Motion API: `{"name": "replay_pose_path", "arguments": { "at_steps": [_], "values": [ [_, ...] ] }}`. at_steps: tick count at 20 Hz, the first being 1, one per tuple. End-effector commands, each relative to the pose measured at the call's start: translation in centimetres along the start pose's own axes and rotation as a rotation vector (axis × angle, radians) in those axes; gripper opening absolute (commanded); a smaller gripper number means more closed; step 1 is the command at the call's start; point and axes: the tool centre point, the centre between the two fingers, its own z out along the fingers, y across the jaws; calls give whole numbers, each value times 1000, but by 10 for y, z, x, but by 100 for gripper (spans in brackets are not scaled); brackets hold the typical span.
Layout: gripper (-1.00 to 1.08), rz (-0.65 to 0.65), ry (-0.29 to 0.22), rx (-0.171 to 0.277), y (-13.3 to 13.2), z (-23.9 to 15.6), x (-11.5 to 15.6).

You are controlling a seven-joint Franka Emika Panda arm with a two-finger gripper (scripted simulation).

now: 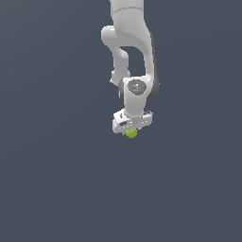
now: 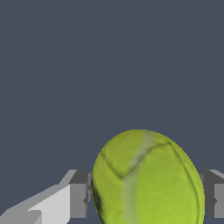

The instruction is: Pick up the object and move it to a goal position.

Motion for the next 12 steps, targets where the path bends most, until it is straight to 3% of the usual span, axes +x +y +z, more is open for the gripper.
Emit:
{"name": "replay_pose_path", "arguments": {
  "at_steps": [1, 12],
  "values": [
    [-100, 1, 2, 0, 14, -8, 9],
    [-100, 0, 2, 0, 91, -47, 57]
  ]
}}
